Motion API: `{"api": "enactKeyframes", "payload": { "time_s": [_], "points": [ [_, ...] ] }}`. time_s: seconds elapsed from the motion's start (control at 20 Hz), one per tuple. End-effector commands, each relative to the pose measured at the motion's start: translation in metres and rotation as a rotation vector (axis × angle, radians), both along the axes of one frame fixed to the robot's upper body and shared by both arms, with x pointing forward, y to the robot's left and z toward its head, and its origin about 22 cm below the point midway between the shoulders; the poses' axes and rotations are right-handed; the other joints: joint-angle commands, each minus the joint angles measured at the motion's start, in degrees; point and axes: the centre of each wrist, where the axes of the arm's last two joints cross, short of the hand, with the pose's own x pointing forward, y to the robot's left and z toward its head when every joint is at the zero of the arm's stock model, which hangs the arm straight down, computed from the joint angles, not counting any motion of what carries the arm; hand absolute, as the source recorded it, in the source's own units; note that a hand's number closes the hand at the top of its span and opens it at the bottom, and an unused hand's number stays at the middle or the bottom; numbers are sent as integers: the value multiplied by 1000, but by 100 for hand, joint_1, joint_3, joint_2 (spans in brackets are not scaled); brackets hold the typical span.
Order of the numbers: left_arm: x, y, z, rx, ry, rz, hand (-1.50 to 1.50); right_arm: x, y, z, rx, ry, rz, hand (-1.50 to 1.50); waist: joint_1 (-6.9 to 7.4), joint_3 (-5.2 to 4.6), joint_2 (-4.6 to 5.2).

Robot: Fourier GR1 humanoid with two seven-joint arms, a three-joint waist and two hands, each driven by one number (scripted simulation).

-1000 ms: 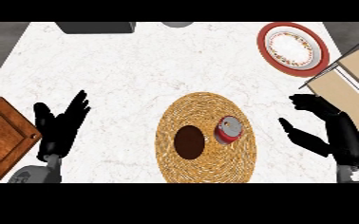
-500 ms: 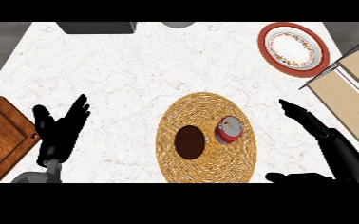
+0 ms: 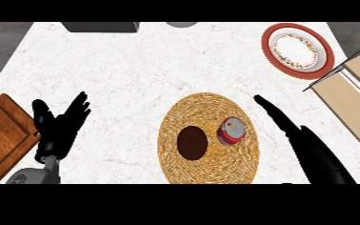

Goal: Pick the cupcake from the placemat and place it in the tiered shelf

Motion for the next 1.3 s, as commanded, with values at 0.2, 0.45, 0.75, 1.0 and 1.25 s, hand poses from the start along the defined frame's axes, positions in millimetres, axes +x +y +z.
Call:
{"api": "enactKeyframes", "payload": {
  "time_s": [0.2,0.45,0.75,1.0,1.25],
  "points": [
    [-11,-9,-16,-26,39,-18,0,26,77,3,-190,53,-121,-150,52,-12,15],
    [-6,2,-1,-9,31,-11,0,38,112,5,-251,144,-113,-150,52,-7,10],
    [1,-14,-11,3,31,-2,0,53,130,-28,-331,196,-70,-150,-4,-5,32],
    [-13,15,-8,-7,50,4,0,32,134,-17,-356,243,-136,-150,-48,-6,0],
    [-7,-4,-14,-23,24,10,0,36,141,-44,-417,227,-169,-150,-65,-3,11]
  ]
}}
